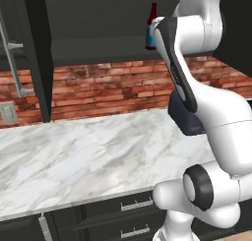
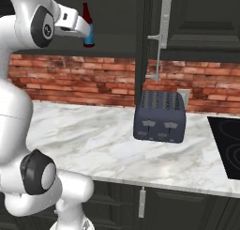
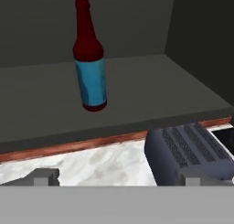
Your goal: Open the cabinet directly in front. Then move the beer and the mug to the dining counter with the jar on it.
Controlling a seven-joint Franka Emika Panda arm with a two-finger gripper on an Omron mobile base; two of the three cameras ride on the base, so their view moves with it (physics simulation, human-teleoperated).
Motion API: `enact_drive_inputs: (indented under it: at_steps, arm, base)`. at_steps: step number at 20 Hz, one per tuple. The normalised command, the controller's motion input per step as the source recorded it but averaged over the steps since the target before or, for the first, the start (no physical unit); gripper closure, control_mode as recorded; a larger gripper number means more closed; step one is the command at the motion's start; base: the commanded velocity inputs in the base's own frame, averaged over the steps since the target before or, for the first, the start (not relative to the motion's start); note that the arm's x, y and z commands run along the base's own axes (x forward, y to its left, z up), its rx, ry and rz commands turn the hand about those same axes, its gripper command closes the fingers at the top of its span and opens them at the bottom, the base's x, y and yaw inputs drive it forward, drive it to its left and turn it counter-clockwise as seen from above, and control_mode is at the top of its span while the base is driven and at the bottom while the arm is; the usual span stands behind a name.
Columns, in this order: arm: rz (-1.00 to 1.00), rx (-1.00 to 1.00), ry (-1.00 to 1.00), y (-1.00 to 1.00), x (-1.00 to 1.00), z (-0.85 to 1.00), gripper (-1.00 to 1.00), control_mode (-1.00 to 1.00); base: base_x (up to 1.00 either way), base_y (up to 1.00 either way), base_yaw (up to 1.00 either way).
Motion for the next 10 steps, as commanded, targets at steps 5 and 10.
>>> enact_drive_inputs:
  at_steps: [5, 10]
  arm:
    - [0.01, 0.1, 0.0, 0.06, 0.51, -0.17, -1.0, -1.0]
    - [0.0, 0.01, -0.01, 0.02, 0.63, -0.02, -1.0, -1.0]
  base:
    - [0.0, 0.0, 0.0]
    - [0.0, 0.0, 0.0]
